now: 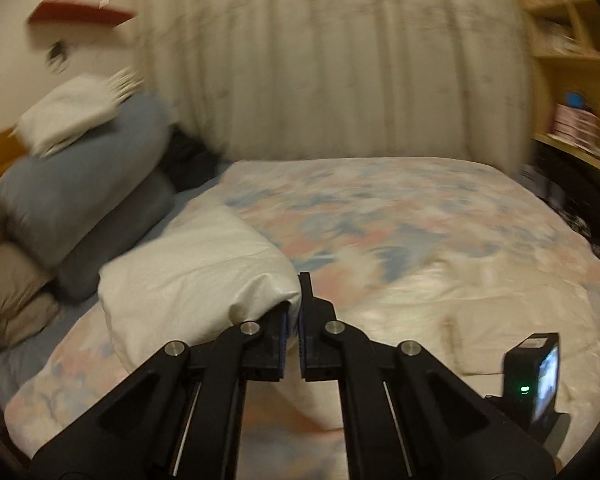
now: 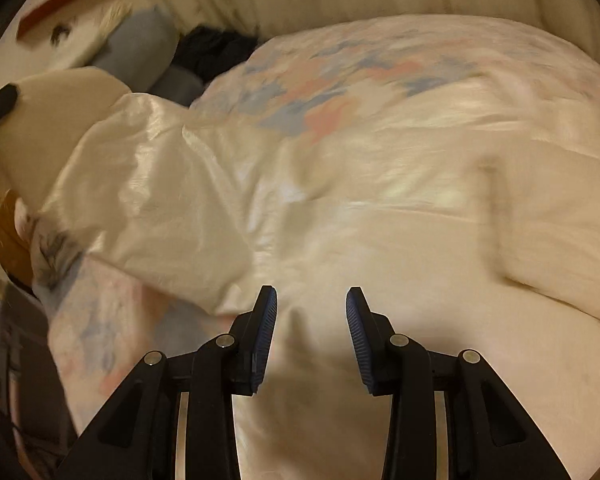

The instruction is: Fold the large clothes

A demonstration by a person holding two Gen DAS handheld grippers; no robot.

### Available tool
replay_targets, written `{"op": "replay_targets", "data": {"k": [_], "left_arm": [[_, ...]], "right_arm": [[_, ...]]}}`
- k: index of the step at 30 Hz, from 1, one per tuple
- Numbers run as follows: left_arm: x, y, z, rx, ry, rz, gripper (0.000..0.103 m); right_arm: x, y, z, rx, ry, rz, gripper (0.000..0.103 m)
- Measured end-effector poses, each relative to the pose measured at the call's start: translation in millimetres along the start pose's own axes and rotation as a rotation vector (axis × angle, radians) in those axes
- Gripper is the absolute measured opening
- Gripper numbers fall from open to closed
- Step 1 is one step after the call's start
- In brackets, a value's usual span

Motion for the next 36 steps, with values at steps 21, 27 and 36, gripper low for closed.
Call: {"op": "replay_targets", "data": {"k": [21, 27, 36], "left_arm": [[81.7, -155.5, 273.2, 0.159, -0.536, -0.549, 0.049], [52.5, -144.3, 243.5, 0.117, -0.535, -0.499, 0.051], [2.4, -151.4, 152.5, -0.088, -0.464, -0.465, 0.051]], "right_arm": [[-174.8, -107.5, 246.5, 0.418, -0.128, 0.161, 0.071], [-164.2, -92.9, 227.9, 0.371, -0.084, 0.171, 0.071], [-161.6, -69.2, 186.8, 0.238, -0.064, 0.172, 0.071]]}}
Point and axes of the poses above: each gripper's, at about its wrist camera, not at the fingertips, and x roughly the way its jaws point, z to its right, y to its top, the point moved 4 cm from there along x, roughly the way its jaws point, and after that the axes turned 1 degree about x, right-handed, at the moved point
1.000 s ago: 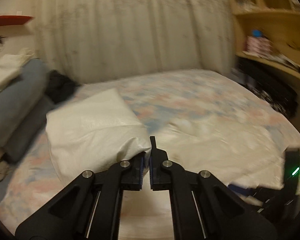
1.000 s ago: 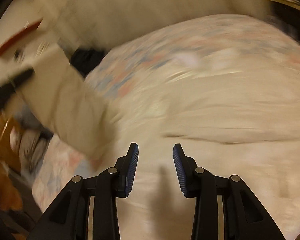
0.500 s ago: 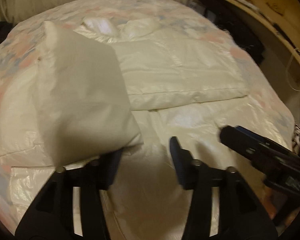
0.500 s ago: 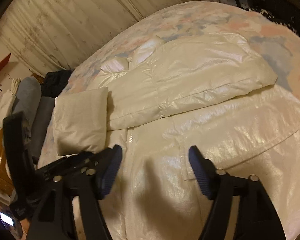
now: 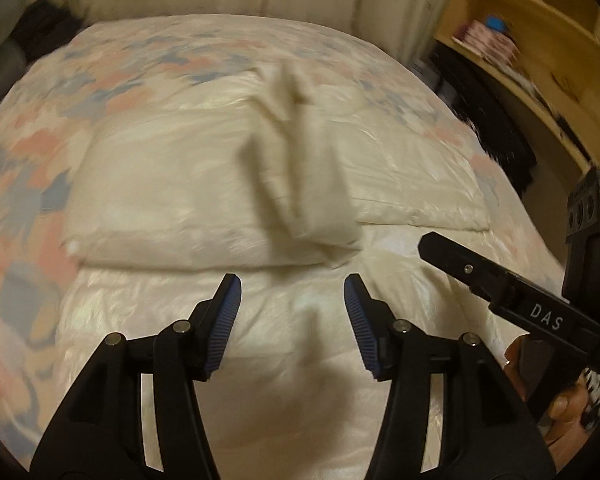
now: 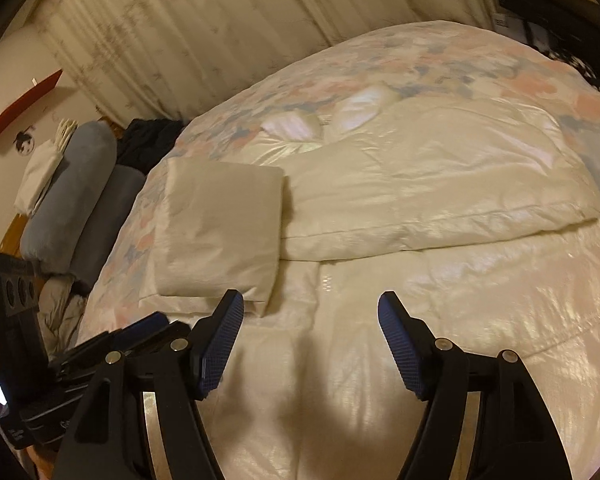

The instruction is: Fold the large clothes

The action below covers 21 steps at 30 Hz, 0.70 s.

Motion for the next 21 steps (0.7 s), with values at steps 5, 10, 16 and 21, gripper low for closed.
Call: {"op": "replay_targets", "data": {"k": [5, 10, 16, 21], "left_arm": [[-18.6, -13.9, -41.2, -0.119, 0.031, 0.021, 0.051], [-27.5, -27.5, -71.4, -0.208, 0.059, 0.028, 0.051], [-30.4, -36.1, -81.9, -0.234, 0.077, 0.024, 0.051], [-37.2, -35.1, -79.0, -0.236, 0.090, 0.050, 0.051]], "right_arm": [[12.0, 0.4, -21.7, -0.076, 0.015, -0.030, 0.071], [33.0, -3.7, -54.0, -0.171, 0.014, -0.070, 0.071], [69.3, 4.6, -91.0, -0.308, -0.076, -0.093, 0.066], [61.4, 47.2, -121.9, -0.385, -0.048, -0.010, 0.014]]}}
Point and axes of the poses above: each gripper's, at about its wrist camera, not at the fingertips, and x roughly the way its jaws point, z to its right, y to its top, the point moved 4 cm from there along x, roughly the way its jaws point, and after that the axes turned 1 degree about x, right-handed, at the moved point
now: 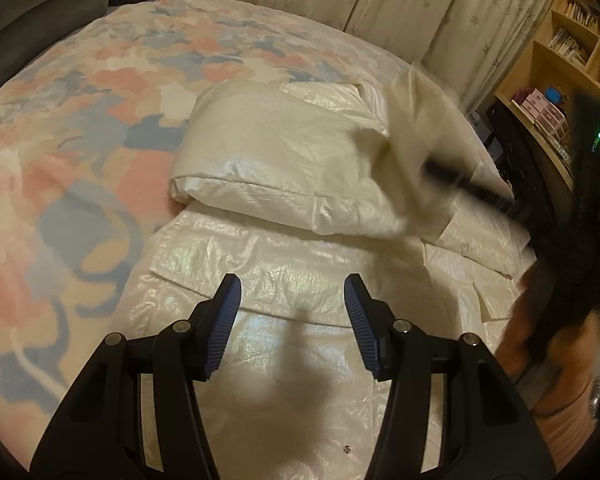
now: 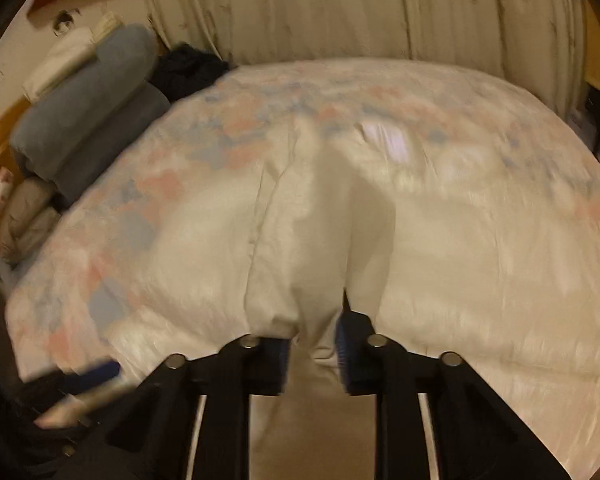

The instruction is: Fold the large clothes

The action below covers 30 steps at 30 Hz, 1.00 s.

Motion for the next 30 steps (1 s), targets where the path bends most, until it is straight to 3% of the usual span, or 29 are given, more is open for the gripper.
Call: {"op": "replay_targets", "data": {"k": [2, 5, 7, 9, 13, 15, 16, 17, 19, 21, 24, 30], "left_arm": [[-3.6, 0.5, 2.5, 0.003, -0.003, 0.012, 0.051], [-9.2, 3.2, 9.8, 0.018, -0.006, 0.033, 0.051], [-12.4, 5.5, 16.0, 0.033, -0.012, 0.042, 0.051], [-13.8, 9.6, 20.2, 0.050, -0.010, 0.049, 0.051], [-14.6, 20.6, 24.1, 0.082, 0.005, 0.054, 0.051], [-14.2, 29.2, 24.1, 0.096, 0.017, 0.053, 0.051], [-13.6, 35.6, 23.3, 0.099, 0.022, 0.052, 0.051], [-12.7, 42.3, 22.0, 0.100, 0.025, 0.049, 0.051], [-5.9, 61.7, 16.5, 0.086, 0.027, 0.032, 0.051], [3.9, 78.8, 11.1, 0.071, 0.020, 0.016, 0.053], [29.4, 108.9, -2.6, 0.032, 0.013, -0.018, 0.054], [93.0, 150.0, -42.3, -0.105, 0.041, -0.092, 0.054]], "right_arm": [[-24.5, 24.3, 2.4, -0.003, 0.030, 0.101, 0.013], [-74.4, 56.2, 33.2, 0.089, 0.052, 0.266, 0.013], [-88.5, 56.8, 63.0, 0.177, 0.048, 0.289, 0.013], [-84.8, 43.7, 95.5, 0.265, 0.024, 0.245, 0.015], [-36.8, -24.2, 156.0, 0.354, -0.156, -0.024, 0.017], [-24.5, -54.2, 173.5, 0.381, -0.166, -0.119, 0.020], [-24.9, -67.1, 181.5, 0.404, -0.132, -0.135, 0.030], [-29.4, -72.4, 187.0, 0.420, -0.107, -0.125, 0.038], [-42.9, -71.8, 195.6, 0.440, -0.087, -0.065, 0.066], [-54.9, -64.3, 204.9, 0.441, -0.071, -0.005, 0.074], [-49.7, -37.4, 219.0, 0.444, -0.041, 0.024, 0.074], [9.0, 5.9, 235.9, 0.429, 0.022, -0.048, 0.074]]}}
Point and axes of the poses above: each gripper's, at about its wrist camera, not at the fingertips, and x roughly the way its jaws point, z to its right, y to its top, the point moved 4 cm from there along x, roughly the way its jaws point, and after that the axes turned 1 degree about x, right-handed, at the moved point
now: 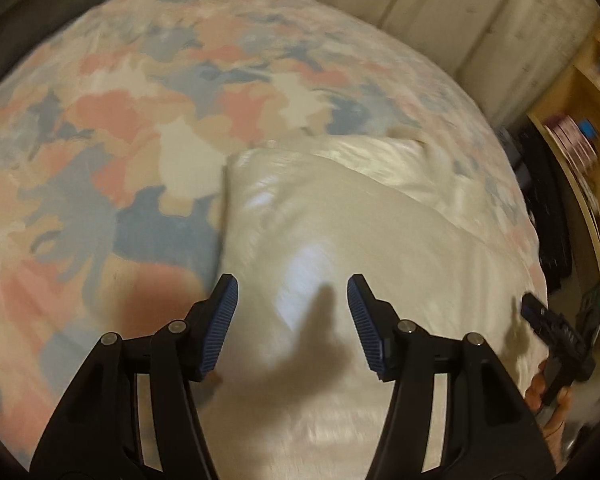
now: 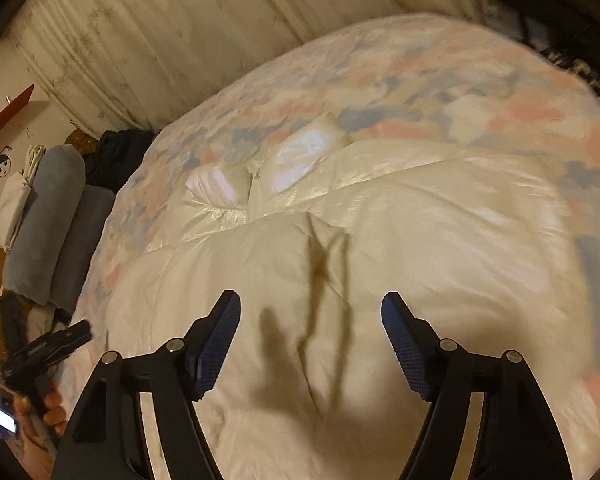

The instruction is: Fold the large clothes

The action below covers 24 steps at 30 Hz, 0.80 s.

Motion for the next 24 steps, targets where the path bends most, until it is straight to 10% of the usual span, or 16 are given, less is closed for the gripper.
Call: {"op": "replay_targets", "data": {"k": [2, 7, 11, 18, 24], "left_arm": [[16.3, 6.7, -3.7, -0.014, 0.013, -0.014, 0.054], [38.4, 9.4, 12.6, 0.056, 0.080, 0.009, 0.054], [49.6, -3.3, 36.3, 0.179, 0.141, 0.051, 0.054], [60.5, -16.0, 52.3, 0.244, 0.268, 0.099, 0.051], [11.5, -13.0, 91.1, 0.278, 0.219, 0.243, 0.051]], "right_arm": [[25.9, 7.8, -0.8, 0.008, 0.021, -0.039, 0.073], [57.1, 5.9, -18.3, -0.086, 0.032, -0.056, 0.014], [29.3, 5.9, -19.3, -0.142, -0.028, 0.112, 0.013], [52.1, -7.0, -1.8, -0.122, -0.138, 0.005, 0.041], [-10.8, -0.9, -33.8, -0.174, -0.185, 0.253, 0.057]]}}
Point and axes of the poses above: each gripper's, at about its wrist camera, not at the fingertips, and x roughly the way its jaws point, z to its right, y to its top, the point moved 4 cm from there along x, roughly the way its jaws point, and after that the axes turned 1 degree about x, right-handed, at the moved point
